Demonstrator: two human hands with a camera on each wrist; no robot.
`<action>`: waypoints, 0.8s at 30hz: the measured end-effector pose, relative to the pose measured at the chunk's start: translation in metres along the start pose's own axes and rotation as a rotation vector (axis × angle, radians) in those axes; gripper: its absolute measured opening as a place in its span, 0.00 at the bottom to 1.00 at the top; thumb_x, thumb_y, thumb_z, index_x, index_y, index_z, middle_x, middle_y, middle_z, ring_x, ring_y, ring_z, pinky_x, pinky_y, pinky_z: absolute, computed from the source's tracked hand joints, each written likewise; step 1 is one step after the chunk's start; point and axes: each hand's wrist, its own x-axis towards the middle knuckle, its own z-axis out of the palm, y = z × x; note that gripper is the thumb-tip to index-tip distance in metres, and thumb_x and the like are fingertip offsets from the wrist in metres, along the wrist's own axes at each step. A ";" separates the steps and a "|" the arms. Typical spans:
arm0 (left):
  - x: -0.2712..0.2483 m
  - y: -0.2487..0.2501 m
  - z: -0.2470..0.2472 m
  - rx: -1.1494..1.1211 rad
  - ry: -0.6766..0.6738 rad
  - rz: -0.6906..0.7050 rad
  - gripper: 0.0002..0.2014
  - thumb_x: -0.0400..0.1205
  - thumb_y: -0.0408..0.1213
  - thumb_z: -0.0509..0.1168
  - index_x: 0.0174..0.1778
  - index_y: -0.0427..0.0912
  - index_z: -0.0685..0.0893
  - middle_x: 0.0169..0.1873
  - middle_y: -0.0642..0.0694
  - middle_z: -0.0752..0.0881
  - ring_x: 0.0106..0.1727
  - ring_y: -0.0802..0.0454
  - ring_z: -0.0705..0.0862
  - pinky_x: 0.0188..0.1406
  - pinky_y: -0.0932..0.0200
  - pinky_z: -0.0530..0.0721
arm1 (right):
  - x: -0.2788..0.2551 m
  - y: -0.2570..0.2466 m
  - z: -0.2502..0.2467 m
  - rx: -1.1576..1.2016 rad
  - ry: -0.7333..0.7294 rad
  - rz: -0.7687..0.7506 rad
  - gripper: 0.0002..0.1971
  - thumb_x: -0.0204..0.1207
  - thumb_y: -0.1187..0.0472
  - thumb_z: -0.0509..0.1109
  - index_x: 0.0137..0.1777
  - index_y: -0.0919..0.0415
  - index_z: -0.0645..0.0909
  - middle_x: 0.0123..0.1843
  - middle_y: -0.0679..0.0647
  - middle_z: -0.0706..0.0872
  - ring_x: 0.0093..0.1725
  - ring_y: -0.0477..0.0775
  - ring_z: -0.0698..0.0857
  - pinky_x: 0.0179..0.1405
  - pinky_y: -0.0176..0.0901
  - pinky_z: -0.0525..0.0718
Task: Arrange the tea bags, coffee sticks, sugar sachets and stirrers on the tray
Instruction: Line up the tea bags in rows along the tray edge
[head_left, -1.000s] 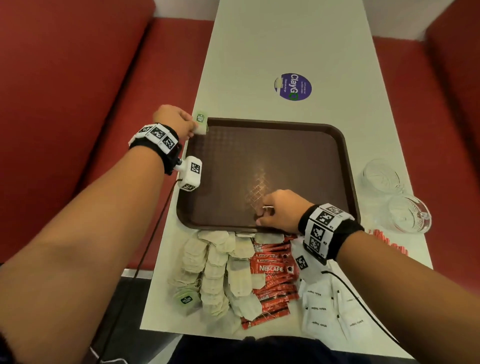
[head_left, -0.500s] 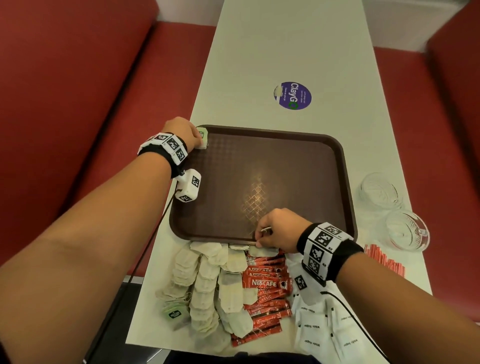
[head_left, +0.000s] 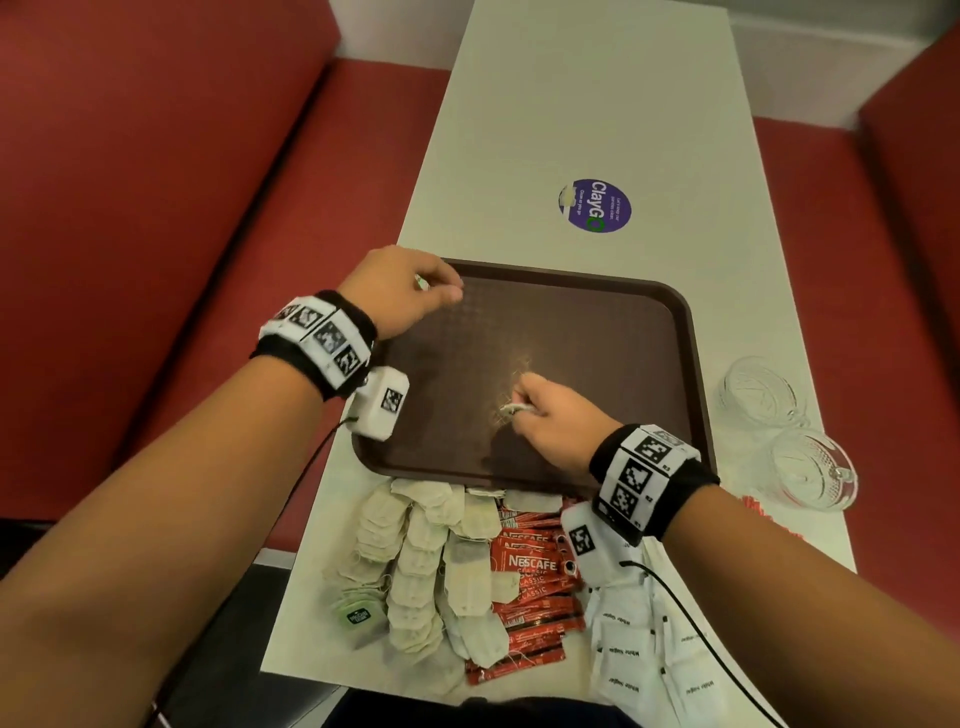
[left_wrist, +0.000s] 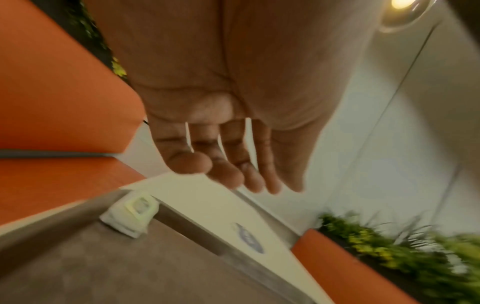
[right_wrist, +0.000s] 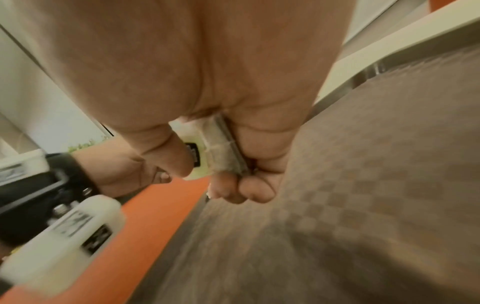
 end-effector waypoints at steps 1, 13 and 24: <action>-0.015 0.009 -0.001 -0.058 -0.081 0.048 0.08 0.78 0.49 0.75 0.51 0.56 0.91 0.42 0.62 0.88 0.41 0.69 0.82 0.50 0.65 0.78 | 0.001 -0.004 -0.001 0.035 0.027 -0.022 0.07 0.83 0.61 0.64 0.45 0.52 0.71 0.36 0.50 0.83 0.33 0.47 0.80 0.36 0.45 0.76; -0.070 0.016 0.023 -0.141 -0.067 0.224 0.01 0.79 0.42 0.75 0.45 0.53 0.90 0.36 0.54 0.88 0.38 0.59 0.83 0.44 0.52 0.85 | 0.011 -0.020 0.006 0.136 0.239 -0.139 0.13 0.76 0.52 0.78 0.36 0.52 0.77 0.33 0.52 0.83 0.32 0.52 0.79 0.34 0.48 0.77; -0.006 -0.021 -0.005 0.039 -0.012 0.040 0.06 0.82 0.39 0.71 0.53 0.53 0.89 0.44 0.53 0.89 0.49 0.50 0.87 0.57 0.51 0.84 | 0.005 0.006 0.004 -0.199 -0.048 0.030 0.18 0.74 0.47 0.79 0.60 0.49 0.82 0.51 0.43 0.86 0.49 0.46 0.84 0.52 0.41 0.82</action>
